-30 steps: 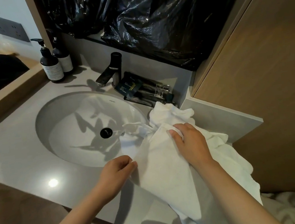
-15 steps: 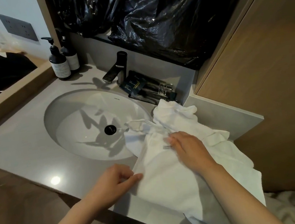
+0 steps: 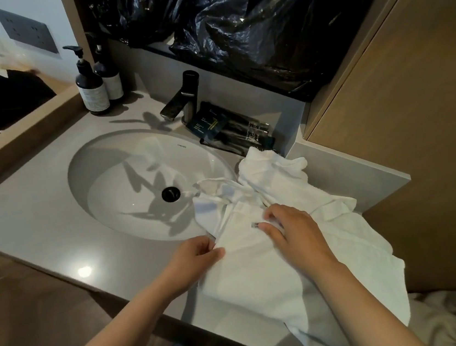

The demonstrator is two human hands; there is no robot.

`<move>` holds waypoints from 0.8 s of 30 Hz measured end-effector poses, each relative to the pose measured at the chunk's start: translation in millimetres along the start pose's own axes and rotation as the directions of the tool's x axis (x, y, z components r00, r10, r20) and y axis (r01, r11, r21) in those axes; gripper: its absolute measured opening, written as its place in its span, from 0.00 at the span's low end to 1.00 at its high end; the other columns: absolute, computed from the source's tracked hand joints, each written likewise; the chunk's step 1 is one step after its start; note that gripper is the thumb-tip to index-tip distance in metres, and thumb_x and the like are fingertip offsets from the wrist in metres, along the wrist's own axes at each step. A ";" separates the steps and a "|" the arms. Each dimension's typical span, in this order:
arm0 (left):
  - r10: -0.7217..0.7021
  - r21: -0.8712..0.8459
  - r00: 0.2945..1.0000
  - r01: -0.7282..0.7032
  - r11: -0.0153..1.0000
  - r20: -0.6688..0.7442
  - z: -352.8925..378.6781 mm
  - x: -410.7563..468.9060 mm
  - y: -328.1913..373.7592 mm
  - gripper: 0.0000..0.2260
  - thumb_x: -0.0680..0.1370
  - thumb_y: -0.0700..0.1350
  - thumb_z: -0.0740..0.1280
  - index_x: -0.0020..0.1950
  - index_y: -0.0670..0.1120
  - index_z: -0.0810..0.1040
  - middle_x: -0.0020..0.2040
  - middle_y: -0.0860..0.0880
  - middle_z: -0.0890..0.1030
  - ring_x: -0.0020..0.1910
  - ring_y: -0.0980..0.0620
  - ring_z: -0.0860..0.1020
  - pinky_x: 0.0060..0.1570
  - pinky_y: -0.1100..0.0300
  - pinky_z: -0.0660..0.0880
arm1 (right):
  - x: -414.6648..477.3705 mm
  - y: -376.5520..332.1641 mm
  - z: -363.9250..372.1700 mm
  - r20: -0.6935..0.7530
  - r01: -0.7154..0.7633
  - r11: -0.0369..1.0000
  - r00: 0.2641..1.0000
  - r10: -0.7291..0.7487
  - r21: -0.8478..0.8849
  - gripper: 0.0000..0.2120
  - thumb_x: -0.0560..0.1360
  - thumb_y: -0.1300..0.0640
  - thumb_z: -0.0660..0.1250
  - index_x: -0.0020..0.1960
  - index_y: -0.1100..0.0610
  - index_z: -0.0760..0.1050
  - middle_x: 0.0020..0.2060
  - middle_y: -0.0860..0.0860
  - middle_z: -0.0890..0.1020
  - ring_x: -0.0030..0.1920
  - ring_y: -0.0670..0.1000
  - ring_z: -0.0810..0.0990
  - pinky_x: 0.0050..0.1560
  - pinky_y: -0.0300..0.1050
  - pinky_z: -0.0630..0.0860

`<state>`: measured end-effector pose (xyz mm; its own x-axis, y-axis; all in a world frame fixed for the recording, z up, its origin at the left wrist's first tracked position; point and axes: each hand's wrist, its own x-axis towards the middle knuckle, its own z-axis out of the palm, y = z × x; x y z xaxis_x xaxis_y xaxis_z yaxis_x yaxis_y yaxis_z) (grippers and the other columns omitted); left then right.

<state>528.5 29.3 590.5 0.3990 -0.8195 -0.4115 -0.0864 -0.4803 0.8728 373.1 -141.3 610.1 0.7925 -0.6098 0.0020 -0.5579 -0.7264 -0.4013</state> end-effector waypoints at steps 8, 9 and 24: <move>0.001 0.102 1.000 -0.004 0.995 0.029 5.2 8.5 -5.8 0.23 0.80 0.57 0.61 0.50 0.35 0.76 0.49 0.38 0.79 0.44 0.42 0.76 0.45 0.55 0.70 | 13.6 -1.8 2.6 -0.104 -0.133 0.977 0.983 0.152 0.168 0.09 0.80 0.52 0.63 0.44 0.54 0.69 0.36 0.47 0.80 0.39 0.52 0.78 0.41 0.49 0.73; 0.000 0.120 1.000 -0.004 0.993 0.030 5.9 10.1 -6.9 0.23 0.80 0.57 0.60 0.50 0.36 0.76 0.48 0.39 0.79 0.43 0.43 0.76 0.44 0.56 0.69 | 15.1 -1.4 3.9 -0.112 -0.139 0.982 0.982 0.153 0.125 0.09 0.81 0.52 0.63 0.44 0.55 0.70 0.36 0.48 0.80 0.38 0.54 0.78 0.39 0.48 0.71; -0.063 -0.104 0.985 0.046 0.994 -0.163 12.7 25.5 -21.6 0.20 0.79 0.55 0.64 0.37 0.40 0.73 0.33 0.45 0.74 0.34 0.49 0.72 0.39 0.55 0.69 | 12.3 -5.1 -0.7 0.084 0.014 0.999 0.996 -0.012 -0.029 0.12 0.82 0.45 0.58 0.58 0.51 0.73 0.47 0.48 0.83 0.46 0.55 0.77 0.50 0.45 0.68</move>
<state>529.0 14.8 557.8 0.5469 -0.7259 -0.4171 0.0274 -0.4825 0.8755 385.5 -145.2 612.8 0.8169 -0.5725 -0.0701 -0.5535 -0.7439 -0.3745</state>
